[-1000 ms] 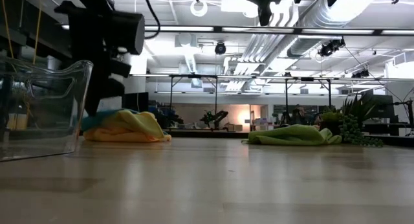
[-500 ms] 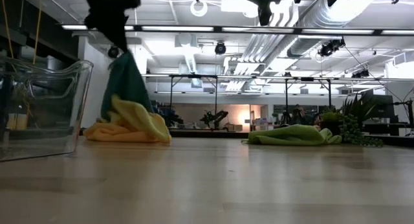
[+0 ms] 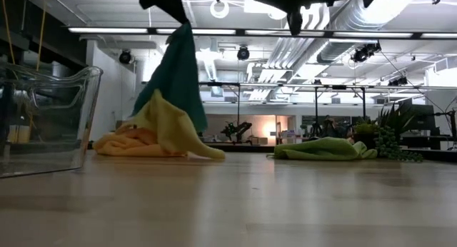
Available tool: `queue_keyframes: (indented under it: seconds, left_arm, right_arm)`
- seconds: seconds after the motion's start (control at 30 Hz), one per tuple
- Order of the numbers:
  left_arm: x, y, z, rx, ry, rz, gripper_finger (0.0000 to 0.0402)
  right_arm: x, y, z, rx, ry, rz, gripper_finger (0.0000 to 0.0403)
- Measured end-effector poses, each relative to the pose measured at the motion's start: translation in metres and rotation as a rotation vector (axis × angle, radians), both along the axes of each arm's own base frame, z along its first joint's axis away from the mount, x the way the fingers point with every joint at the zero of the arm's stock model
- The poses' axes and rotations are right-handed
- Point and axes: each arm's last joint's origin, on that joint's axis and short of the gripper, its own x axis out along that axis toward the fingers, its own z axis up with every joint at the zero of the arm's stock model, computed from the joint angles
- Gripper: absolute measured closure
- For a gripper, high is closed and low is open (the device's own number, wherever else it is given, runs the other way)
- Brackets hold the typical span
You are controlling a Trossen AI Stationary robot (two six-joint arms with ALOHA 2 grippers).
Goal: Fold microfiber towels
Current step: Fold the blue microfiber cloth
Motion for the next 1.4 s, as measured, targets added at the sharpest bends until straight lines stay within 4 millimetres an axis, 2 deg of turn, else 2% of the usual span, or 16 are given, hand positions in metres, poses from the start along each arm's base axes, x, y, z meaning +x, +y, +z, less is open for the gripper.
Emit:
queue_keyframes:
  seconds: [0.1, 0.2, 0.4, 0.53, 0.73, 0.97, 1.27, 1.4]
  left_arm:
    - [0.004, 0.001, 0.001, -0.009, -0.001, -0.007, 0.0402]
    - [0.007, 0.001, -0.002, -0.015, 0.004, -0.005, 0.0402]
    - [0.007, 0.001, -0.002, -0.031, -0.010, 0.013, 0.0401]
    - [0.007, 0.001, -0.002, -0.034, -0.013, 0.018, 0.0401]
    - [0.007, 0.001, -0.002, -0.041, -0.020, 0.028, 0.0401]
    - [0.007, 0.001, -0.002, -0.040, -0.020, 0.029, 0.0401]
    - [0.007, 0.001, -0.002, -0.040, -0.019, 0.029, 0.0401]
    - [0.007, 0.001, -0.002, -0.040, -0.018, 0.029, 0.0401]
  right_arm:
    - [0.001, 0.002, -0.012, -0.009, 0.110, 0.008, 0.0385]
    - [0.007, 0.005, -0.028, -0.041, 0.218, -0.005, 0.0342]
    - [0.032, 0.007, -0.072, -0.086, 0.380, -0.032, 0.0235]
    - [0.052, 0.008, -0.103, -0.119, 0.424, -0.060, 0.0194]
    - [0.076, 0.005, -0.137, -0.136, 0.362, -0.139, 0.0186]
    - [0.093, 0.000, -0.167, -0.137, 0.347, -0.163, 0.0187]
    - [0.132, -0.004, -0.175, -0.185, 0.359, -0.177, 0.0187]
    - [0.137, -0.008, -0.173, -0.196, 0.404, -0.211, 0.0187]
